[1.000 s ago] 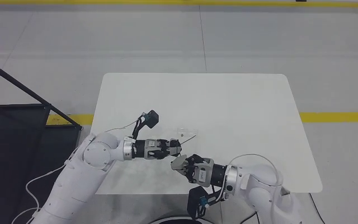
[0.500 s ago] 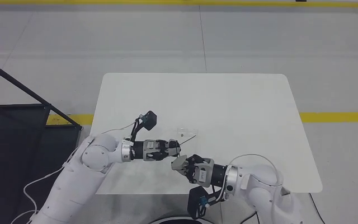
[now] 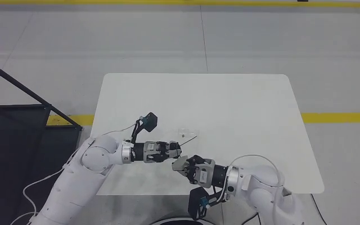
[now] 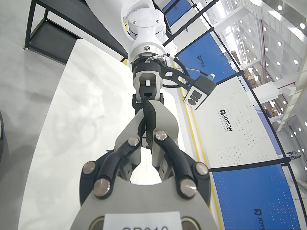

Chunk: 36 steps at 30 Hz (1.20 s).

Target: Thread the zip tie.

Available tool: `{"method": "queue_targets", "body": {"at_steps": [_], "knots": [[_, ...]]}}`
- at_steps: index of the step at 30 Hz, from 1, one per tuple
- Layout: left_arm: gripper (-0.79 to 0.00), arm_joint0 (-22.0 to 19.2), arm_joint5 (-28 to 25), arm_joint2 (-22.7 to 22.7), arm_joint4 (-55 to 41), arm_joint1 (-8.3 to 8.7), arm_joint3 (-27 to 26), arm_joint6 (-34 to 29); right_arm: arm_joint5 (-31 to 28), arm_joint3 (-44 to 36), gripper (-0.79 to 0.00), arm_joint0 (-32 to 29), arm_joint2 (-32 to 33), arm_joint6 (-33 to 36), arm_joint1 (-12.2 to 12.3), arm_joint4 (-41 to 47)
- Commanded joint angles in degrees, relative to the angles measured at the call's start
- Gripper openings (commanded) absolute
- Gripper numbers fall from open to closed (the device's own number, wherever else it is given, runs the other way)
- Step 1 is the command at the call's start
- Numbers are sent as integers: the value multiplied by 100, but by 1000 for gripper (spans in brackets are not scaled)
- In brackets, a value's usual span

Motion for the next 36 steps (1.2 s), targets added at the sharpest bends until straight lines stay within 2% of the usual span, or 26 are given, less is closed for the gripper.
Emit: {"method": "queue_targets", "body": {"at_steps": [1,8,25,36], "knots": [[-785,17,40,6,28,-2,-19,48,15,-2,-785,-2,0,11,3,6],[-785,88,77,30,335,9,-144,286,49,-7,-785,-9,0,13,16,22],[-785,214,-369,-30,821,60,-235,707,281,-20,-785,-64,52,42,36,137],[-785,241,-459,19,1103,86,-279,874,502,-13,-785,-108,95,116,36,240]]}}
